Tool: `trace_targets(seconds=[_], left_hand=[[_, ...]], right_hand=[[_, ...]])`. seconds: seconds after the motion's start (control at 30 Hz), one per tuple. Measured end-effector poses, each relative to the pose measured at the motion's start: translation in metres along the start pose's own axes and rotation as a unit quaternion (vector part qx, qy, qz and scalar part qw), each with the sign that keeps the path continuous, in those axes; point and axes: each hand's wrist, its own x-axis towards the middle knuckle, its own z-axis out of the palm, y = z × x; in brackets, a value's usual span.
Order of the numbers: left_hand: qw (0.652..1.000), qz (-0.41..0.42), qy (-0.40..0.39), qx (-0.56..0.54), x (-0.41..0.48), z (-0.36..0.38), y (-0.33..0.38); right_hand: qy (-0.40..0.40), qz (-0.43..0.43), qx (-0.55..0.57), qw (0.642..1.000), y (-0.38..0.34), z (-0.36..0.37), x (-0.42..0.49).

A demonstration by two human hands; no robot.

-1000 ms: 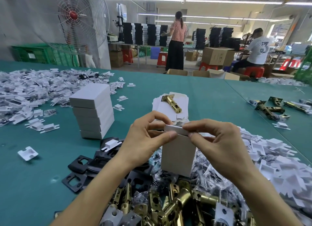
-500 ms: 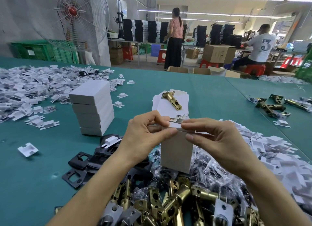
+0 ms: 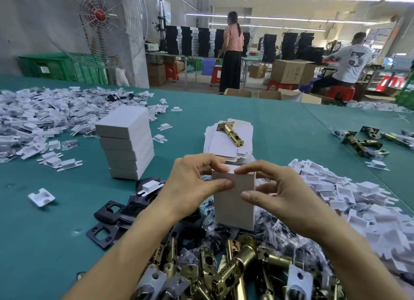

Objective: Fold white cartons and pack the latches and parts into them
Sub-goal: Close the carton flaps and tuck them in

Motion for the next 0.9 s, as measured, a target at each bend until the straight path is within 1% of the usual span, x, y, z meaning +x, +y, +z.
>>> trace_targets(seconds=[0.07, 0.13, 0.23, 0.33, 0.4, 0.47, 0.53, 0.63, 0.77, 0.83, 0.9], left_hand=[[1.0, -0.003, -0.006, -0.002, 0.0, 0.001, 0.001], [1.0, -0.005, 0.001, -0.02, 0.001, 0.001, 0.002], [0.999, -0.019, 0.005, -0.05, 0.002, 0.0, 0.005], [0.992, -0.081, -0.042, -0.084, 0.0, 0.0, 0.011], [0.98, -0.109, -0.063, -0.151, -0.002, 0.001, 0.018], [0.972, -0.113, -0.056, -0.197, -0.004, 0.003, 0.027], [0.974, -0.109, -0.038, -0.195, -0.006, 0.004, 0.033], [0.984, -0.096, -0.004, -0.149, -0.006, 0.005, 0.034], [0.99, -0.085, 0.028, -0.107, -0.002, -0.002, 0.03], [0.985, -0.088, 0.092, -0.115, 0.002, -0.008, 0.026], [0.973, -0.095, 0.162, -0.135, 0.009, -0.017, 0.024]], right_hand=[[0.023, -0.012, -0.012, 1.0, 0.0, 0.002, -0.001], [0.061, -0.017, 0.005, 0.998, 0.0, 0.003, -0.001], [0.136, -0.028, 0.098, 0.985, -0.006, 0.001, -0.001], [0.204, -0.01, 0.239, 0.949, -0.014, -0.002, 0.0], [0.227, 0.02, 0.321, 0.919, -0.017, 0.0, 0.001], [0.239, 0.06, 0.379, 0.892, -0.019, 0.006, 0.002], [0.236, 0.093, 0.408, 0.877, -0.02, 0.015, 0.003], [0.227, 0.103, 0.395, 0.884, -0.019, 0.026, 0.004], [0.186, 0.114, 0.376, 0.901, -0.02, 0.026, 0.004], [0.138, 0.134, 0.323, 0.926, -0.021, 0.025, 0.003], [0.085, 0.151, 0.253, 0.952, -0.025, 0.027, 0.002]])
